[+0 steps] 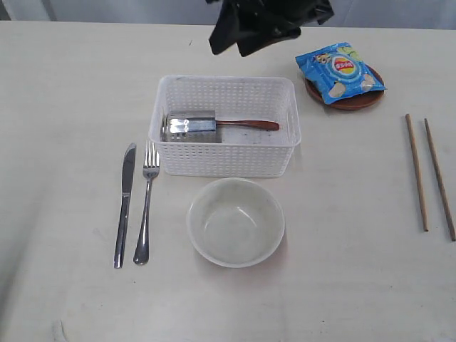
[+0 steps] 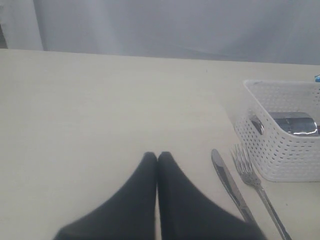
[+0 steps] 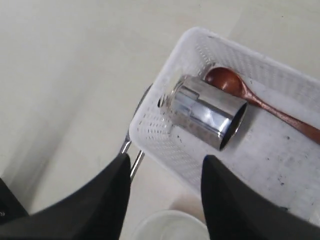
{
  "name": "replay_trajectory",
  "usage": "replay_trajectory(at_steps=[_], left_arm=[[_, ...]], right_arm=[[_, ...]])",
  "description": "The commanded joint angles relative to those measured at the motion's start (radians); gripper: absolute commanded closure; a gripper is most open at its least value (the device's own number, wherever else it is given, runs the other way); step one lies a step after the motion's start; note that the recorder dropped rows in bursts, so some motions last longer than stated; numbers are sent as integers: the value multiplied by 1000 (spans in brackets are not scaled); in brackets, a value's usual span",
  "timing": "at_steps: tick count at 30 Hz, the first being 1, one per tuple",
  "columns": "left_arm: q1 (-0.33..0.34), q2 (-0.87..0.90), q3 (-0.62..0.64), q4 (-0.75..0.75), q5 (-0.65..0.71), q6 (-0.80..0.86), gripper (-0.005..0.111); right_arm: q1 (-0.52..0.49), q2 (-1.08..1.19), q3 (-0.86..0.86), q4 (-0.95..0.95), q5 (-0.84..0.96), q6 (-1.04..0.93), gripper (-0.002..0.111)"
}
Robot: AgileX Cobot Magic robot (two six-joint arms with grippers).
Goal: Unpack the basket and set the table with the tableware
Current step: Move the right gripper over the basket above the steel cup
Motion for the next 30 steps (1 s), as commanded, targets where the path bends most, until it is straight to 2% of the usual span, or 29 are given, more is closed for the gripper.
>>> replay_trajectory(at_steps=[1,5,10,16,22,30], left_arm=[[-5,-4,4,1,-2,3,107],[-5,-4,4,1,-2,3,107],[-5,-4,4,1,-2,3,107],[-5,-4,4,1,-2,3,107],[-5,-4,4,1,-2,3,107],[-5,-4,4,1,-2,3,107]], right_arm=[[0,163,-204,-51,115,130,64],[0,280,-306,-93,185,196,64],[-12,340,-309,-111,150,209,64],[-17,400,-311,-242,121,276,64],[-17,466,-331,-246,110,285,64],[-17,584,-490,-294,95,368,64]])
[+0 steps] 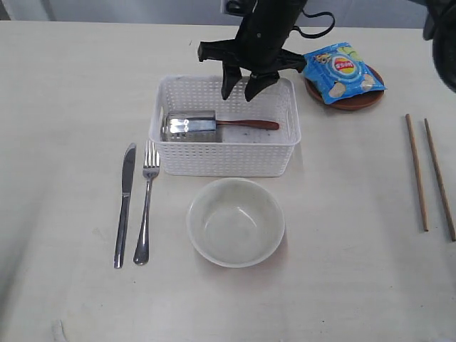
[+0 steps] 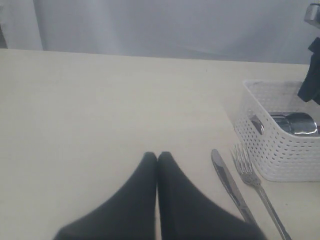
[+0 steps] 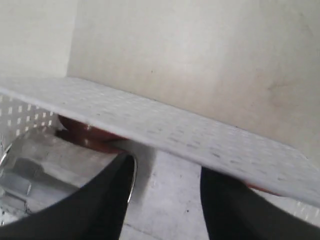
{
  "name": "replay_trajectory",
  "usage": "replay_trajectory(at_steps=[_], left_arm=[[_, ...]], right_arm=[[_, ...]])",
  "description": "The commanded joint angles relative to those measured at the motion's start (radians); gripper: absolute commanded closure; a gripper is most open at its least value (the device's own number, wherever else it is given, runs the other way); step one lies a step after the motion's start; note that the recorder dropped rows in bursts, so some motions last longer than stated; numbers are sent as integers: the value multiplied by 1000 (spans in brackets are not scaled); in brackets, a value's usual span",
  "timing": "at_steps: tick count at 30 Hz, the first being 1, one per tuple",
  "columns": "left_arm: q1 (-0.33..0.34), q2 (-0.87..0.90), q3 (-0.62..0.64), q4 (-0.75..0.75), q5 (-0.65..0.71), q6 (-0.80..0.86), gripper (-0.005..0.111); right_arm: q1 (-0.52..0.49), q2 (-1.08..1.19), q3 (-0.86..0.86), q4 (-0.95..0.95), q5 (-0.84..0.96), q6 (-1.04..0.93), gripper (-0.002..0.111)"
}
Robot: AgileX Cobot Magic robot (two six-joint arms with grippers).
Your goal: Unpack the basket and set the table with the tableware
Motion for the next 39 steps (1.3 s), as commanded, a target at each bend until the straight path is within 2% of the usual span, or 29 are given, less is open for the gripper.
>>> replay_trajectory(at_steps=[1,7,13,18,21,26,34,39], left_arm=[[-5,-4,4,1,-2,3,107],[-5,-4,4,1,-2,3,107],[-5,-4,4,1,-2,3,107],[-5,-4,4,1,-2,3,107],[-5,-4,4,1,-2,3,107],[-5,-4,4,1,-2,3,107],[-5,-4,4,1,-2,3,107],[-5,-4,4,1,-2,3,107]], right_arm=[[-6,59,-105,-59,-18,47,64],[-15,116,-239,-194,12,98,64],[-87,114,-327,-197,56,112,64],[-147,101,-337,-169,96,112,64],[-165,90,-337,-89,96,74,64],[-163,55,-337,83,96,-8,64],[-141,20,-334,141,96,-9,64],[-92,22,-335,155,96,-34,64]])
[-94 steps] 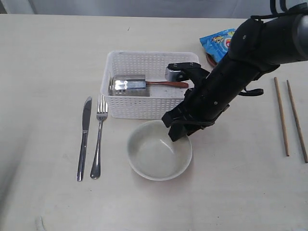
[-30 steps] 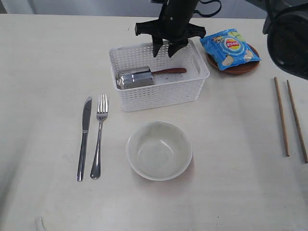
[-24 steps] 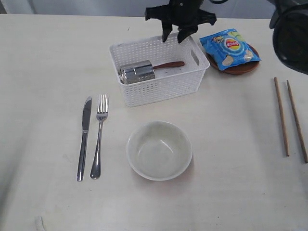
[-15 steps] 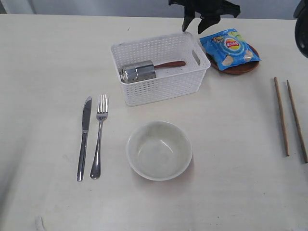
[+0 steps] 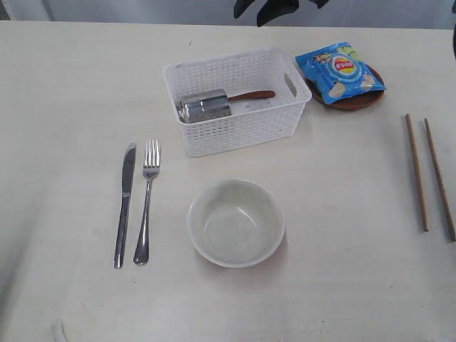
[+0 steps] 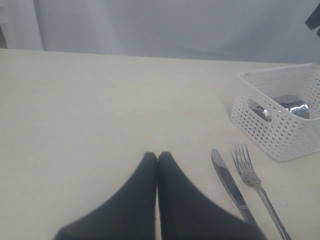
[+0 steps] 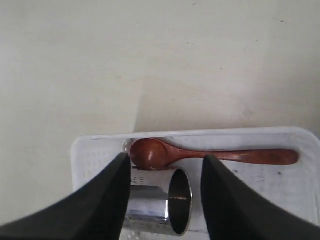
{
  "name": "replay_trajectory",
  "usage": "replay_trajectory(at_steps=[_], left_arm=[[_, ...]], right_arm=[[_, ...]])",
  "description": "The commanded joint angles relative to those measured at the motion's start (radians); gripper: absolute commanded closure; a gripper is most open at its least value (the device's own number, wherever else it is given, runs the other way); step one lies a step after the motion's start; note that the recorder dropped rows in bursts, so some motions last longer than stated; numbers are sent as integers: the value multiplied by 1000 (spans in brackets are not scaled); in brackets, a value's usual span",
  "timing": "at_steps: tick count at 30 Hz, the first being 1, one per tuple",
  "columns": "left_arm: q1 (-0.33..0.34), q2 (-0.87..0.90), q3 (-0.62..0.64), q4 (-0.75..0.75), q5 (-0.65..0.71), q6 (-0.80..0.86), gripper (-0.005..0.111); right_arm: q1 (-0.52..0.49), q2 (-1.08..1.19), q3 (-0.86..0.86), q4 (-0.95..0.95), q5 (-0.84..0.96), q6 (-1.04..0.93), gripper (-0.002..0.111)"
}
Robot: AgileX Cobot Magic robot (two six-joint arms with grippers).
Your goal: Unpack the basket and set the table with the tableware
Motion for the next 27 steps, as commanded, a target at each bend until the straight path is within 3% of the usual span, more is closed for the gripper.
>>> replay_trajectory(at_steps=[1,16,27], left_arm=[[-5,-4,4,1,-2,3,107],[-5,-4,4,1,-2,3,107],[-5,-4,4,1,-2,3,107]], right_arm=[[47,-7,-5,20,5,-28,64],[71,-120,332,-75,5,-159,64],[69,-29,343,144,5,-296,64]])
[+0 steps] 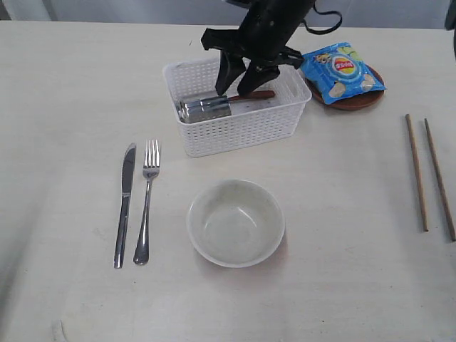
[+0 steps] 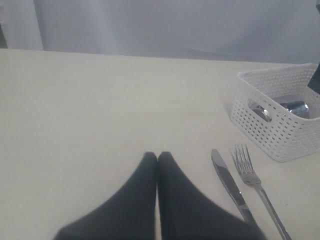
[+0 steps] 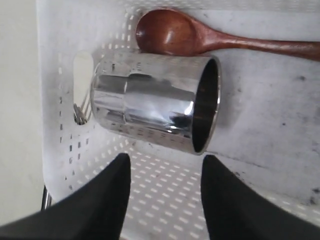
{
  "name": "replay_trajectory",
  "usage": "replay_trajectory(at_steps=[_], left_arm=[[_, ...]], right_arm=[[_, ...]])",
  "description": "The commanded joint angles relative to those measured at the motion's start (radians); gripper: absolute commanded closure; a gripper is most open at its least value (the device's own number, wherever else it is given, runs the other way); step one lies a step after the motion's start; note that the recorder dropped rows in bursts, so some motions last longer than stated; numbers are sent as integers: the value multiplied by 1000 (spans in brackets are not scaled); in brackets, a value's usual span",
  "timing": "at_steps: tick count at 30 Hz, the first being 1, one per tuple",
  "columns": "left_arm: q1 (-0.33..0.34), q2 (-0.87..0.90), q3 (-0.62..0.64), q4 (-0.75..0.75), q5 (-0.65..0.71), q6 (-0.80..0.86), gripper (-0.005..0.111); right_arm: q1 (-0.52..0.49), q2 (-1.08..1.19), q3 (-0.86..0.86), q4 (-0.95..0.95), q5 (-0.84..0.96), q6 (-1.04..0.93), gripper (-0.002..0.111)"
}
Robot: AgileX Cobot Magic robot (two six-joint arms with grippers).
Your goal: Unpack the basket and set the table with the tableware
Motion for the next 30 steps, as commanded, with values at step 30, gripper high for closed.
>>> replay_trajectory(at_steps=[30], left_arm=[[-5,-4,4,1,-2,3,107]], right_arm=[[-20,0,0,120,-73,-193,109]])
